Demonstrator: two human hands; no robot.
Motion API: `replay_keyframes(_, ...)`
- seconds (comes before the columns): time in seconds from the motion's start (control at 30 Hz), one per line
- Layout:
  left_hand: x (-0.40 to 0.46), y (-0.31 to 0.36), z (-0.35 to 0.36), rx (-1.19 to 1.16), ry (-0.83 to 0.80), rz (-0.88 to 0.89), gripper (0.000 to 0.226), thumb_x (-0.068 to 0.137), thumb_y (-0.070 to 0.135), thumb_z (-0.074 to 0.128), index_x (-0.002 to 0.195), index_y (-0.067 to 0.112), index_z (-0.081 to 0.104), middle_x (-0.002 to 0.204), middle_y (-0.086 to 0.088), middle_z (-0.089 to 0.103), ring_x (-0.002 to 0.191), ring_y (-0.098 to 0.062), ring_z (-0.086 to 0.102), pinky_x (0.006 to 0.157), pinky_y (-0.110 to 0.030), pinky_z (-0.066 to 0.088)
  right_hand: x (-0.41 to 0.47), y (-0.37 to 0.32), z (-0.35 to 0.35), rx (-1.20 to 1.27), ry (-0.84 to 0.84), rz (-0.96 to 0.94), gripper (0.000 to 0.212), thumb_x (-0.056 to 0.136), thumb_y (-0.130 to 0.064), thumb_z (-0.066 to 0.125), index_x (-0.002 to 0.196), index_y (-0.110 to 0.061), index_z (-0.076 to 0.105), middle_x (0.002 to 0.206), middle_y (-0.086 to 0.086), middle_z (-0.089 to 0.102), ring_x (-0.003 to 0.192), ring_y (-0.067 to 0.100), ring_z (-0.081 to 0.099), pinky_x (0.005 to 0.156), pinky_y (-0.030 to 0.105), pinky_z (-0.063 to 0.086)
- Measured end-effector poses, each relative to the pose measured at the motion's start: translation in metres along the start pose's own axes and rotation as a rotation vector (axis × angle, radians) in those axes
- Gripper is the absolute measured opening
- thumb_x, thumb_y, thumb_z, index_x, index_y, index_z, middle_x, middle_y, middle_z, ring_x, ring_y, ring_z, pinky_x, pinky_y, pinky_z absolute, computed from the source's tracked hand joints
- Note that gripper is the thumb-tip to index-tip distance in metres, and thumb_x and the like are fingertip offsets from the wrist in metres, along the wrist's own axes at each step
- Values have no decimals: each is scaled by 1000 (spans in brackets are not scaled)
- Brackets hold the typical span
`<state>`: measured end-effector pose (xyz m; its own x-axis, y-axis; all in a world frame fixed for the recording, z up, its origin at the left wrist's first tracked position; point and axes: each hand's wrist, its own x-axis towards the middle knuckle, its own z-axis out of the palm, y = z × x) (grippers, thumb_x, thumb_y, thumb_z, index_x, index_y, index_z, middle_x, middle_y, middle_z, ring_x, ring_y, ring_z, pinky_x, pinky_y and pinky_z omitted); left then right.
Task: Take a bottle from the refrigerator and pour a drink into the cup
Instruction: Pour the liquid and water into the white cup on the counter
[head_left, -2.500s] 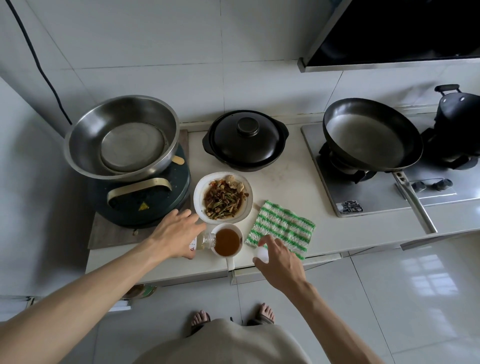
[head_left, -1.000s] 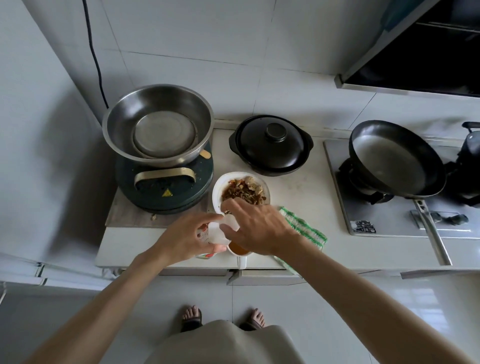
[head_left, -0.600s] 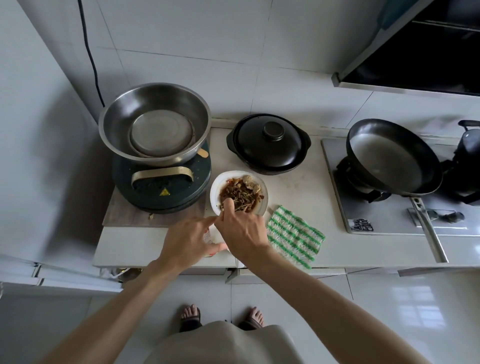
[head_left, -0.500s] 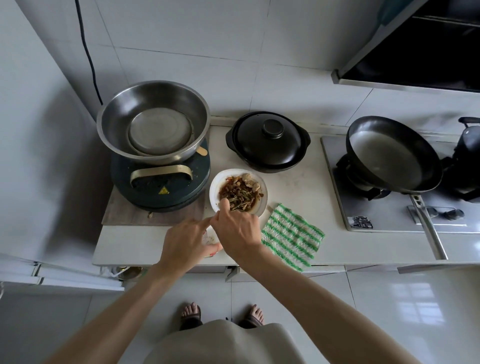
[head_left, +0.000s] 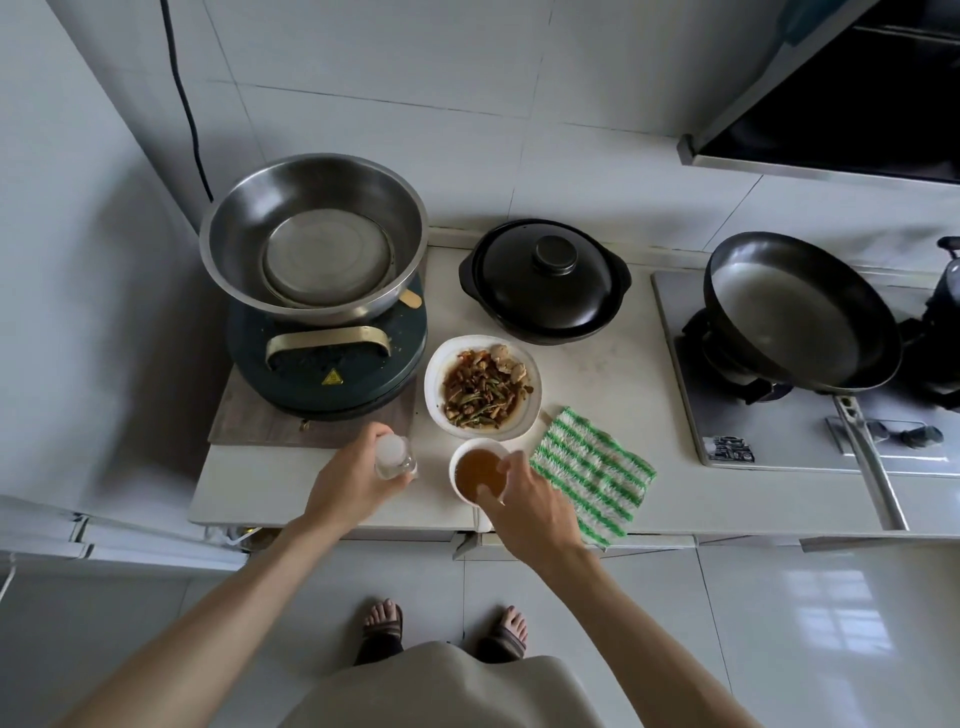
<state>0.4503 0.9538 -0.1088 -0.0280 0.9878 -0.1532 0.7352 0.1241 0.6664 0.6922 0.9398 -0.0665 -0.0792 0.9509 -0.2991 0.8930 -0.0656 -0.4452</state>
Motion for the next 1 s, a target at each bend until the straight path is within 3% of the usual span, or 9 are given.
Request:
replay_keyframes(0.1,1,-6,9,-40,-14,35,55,72,43,88,109,27,49,97,8,64,84,-13,61,66,-28,49,-12,23,16,151,-62,172,37,90,-48,56,115,-26,39,101,-1,69,81,24,68,70,39,55)
replay_keyframes(0.2,4,-9,18,-2,-35,75,56,72,46,87,108,33,47,97,12,63,82,-9,58,64,-19,42,-15,27,26,367,-78,262,48,86,-39,66,122,-21,38,102,-3,65,82,28,70,76,50,58)
replay_keyframes(0.37,8,-7,26,125,-62,108,57,73,53,84,107,40,40,94,16,60,76,-3,57,57,-13,38,-12,18,39,659,-56,343,73,82,-28,76,135,-18,27,105,1,65,65,27,72,63,49,61)
replay_keyframes(0.47,7,-4,27,157,-47,98,58,72,54,84,105,42,37,91,18,58,73,-4,56,54,-14,37,-7,11,46,839,-99,411,81,80,-21,75,140,-21,22,103,10,67,56,24,70,59,46,61)
replay_keyframes(0.57,5,-3,28,172,-30,96,60,71,53,84,104,44,34,89,19,57,71,-3,54,52,-12,32,-4,6,52,979,-117,465,75,77,-15,76,132,-27,26,97,21,71,57,29,66,65,55,59)
replay_keyframes(0.7,3,0,28,188,-14,89,61,72,53,84,103,44,32,87,20,57,68,-2,52,51,-9,29,-3,2,60,1016,-70,460,71,76,-19,81,129,-25,33,88,15,66,50,21,54,51,37,52)
replay_keyframes(0.77,3,2,27,196,-10,80,60,72,54,84,103,43,34,87,20,56,67,-3,51,51,-10,28,-3,1,63,978,-37,441,73,75,-25,82,131,-24,36,95,10,67,58,19,58,55,35,52)
replay_keyframes(0.87,2,3,26,196,-9,80,58,73,54,83,105,40,36,87,20,57,68,-4,52,51,-12,29,-1,2,66,889,1,414,79,73,-34,85,136,-25,38,115,2,68,100,24,67,91,47,55)
replay_keyframes(1.0,2,4,26,199,-12,83,57,74,52,83,110,35,41,92,16,61,72,-7,56,53,-15,36,-3,2,65,754,-12,426,89,70,-48,84,141,-30,34,118,-4,68,110,22,64,96,39,49)
